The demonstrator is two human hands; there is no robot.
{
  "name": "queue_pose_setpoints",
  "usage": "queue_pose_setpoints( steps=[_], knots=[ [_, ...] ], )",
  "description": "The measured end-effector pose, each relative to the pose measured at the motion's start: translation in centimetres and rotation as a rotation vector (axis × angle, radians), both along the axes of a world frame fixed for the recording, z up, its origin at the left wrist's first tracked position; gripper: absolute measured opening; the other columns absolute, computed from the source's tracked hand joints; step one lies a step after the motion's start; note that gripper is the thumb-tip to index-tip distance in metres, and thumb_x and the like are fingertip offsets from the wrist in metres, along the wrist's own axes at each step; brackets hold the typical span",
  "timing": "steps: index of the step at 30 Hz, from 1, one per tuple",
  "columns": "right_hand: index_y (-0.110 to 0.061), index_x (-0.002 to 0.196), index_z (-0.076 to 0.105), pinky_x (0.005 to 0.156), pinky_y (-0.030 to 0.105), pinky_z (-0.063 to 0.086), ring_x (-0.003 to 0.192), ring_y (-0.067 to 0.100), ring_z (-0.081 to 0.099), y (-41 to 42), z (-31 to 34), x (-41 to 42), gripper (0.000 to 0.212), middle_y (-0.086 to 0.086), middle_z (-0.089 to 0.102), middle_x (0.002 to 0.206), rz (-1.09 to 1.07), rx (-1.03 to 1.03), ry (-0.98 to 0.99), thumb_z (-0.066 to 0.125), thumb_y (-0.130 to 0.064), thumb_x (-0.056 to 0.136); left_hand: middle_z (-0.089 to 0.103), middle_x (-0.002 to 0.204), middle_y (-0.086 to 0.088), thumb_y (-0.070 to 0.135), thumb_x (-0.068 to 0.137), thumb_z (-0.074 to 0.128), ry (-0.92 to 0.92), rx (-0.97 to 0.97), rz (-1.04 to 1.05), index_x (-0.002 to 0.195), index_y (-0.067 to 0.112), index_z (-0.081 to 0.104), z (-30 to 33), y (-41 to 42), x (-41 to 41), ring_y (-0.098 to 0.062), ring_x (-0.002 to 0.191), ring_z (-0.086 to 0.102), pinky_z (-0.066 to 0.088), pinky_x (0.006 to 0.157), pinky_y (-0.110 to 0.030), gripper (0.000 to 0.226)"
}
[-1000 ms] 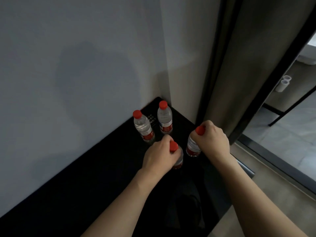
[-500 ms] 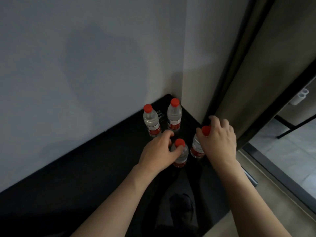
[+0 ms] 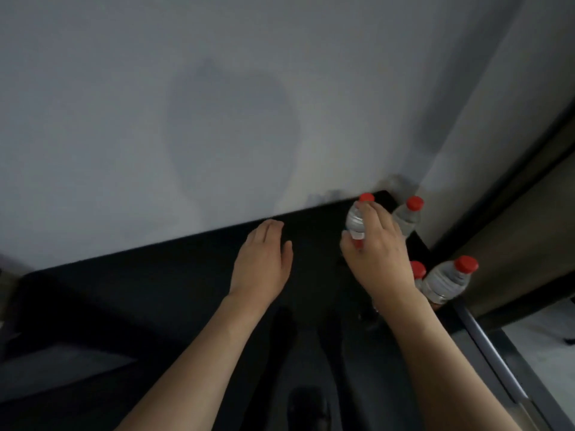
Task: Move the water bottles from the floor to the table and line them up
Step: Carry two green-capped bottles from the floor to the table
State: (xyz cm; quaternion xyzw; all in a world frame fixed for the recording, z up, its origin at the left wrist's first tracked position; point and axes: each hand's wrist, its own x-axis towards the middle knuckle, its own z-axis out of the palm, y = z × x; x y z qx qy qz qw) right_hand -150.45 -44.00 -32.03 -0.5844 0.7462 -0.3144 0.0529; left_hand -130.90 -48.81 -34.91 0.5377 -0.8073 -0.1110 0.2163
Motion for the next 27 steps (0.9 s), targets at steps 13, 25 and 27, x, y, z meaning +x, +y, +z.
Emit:
queue_pose_setpoints(
  steps=[13,25,27],
  knots=[
    [-0.019,0.142,0.040,0.114,0.039,0.034,0.135,0.017,0.040,0.7,1.3,23.8,0.057,0.001,0.045,0.144,0.341,0.096,0.113,0.061,-0.030,0.090,0.053,0.140,-0.013,0.028,0.099,0.051,0.039,-0.062,0.353,0.138,0.006,0.050,2.7,4.8,24.8,-0.027,0.129,0.050,0.046,0.105,-0.043,0.044],
    [-0.020,0.142,0.042,0.110,0.032,0.031,0.133,0.018,0.043,1.9,0.6,39.7,0.059,0.002,0.047,0.143,0.592,0.104,0.150,0.062,-0.032,0.088,0.056,0.134,-0.014,0.025,0.097,0.053,0.039,-0.066,0.677,0.133,0.004,0.053,4.0,11.4,41.2,-0.030,0.120,0.056,0.048,0.100,-0.042,0.041],
    [-0.020,0.143,0.040,0.109,0.031,0.030,0.132,0.018,0.044,1.7,0.7,42.2,0.060,0.002,0.047,0.143,0.637,0.113,0.131,0.062,-0.032,0.088,0.058,0.130,-0.014,0.024,0.096,0.054,0.035,-0.078,0.738,0.131,0.004,0.054,4.4,12.8,43.4,-0.031,0.116,0.057,0.049,0.098,-0.043,0.040]
  ],
)
